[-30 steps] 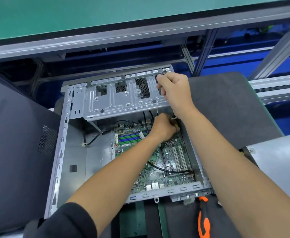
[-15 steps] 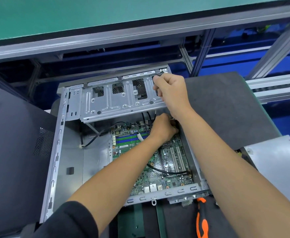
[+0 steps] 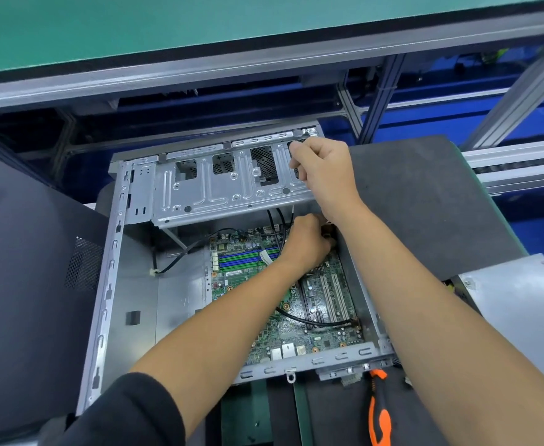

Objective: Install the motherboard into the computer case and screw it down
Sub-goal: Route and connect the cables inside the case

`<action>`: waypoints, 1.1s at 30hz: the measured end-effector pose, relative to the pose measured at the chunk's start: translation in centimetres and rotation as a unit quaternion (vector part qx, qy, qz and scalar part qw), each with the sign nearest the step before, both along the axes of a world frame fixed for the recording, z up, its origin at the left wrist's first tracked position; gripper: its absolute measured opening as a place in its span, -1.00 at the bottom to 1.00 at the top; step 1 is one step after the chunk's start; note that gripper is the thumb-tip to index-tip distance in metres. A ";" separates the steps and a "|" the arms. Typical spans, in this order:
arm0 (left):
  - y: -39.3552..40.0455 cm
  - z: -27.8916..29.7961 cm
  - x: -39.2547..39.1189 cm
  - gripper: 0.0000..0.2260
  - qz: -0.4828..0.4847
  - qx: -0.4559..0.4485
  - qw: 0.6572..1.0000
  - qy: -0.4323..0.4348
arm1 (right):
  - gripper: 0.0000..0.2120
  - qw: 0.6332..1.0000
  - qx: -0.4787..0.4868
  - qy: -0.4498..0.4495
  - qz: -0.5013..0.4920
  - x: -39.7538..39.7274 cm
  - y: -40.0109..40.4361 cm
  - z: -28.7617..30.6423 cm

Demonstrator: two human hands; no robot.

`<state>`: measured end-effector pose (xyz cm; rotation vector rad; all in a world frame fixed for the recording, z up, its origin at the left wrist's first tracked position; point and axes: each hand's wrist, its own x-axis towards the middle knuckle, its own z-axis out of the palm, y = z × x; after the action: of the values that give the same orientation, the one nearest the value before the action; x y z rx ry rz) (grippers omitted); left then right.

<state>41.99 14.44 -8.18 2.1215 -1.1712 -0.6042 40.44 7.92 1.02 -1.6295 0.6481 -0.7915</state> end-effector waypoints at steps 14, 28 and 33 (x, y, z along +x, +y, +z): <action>-0.3 0.0 -0.2 -0.79 -0.035 0.020 0.999 -0.021 | -0.68 1.000 -0.004 0.012 -0.003 0.0 0.1 0.1; 0.1 0.7 0.1 -0.94 0.011 0.021 0.996 0.087 | -0.67 1.000 -0.005 0.019 -0.002 0.1 0.0 0.0; 0.0 0.7 0.0 -0.92 0.004 0.026 0.997 0.067 | -0.67 1.000 -0.005 0.024 -0.004 -0.1 0.1 0.0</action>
<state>41.96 14.48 -7.52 2.0929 -1.0829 -0.7673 40.36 7.97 1.06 -1.6599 0.6856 -0.7641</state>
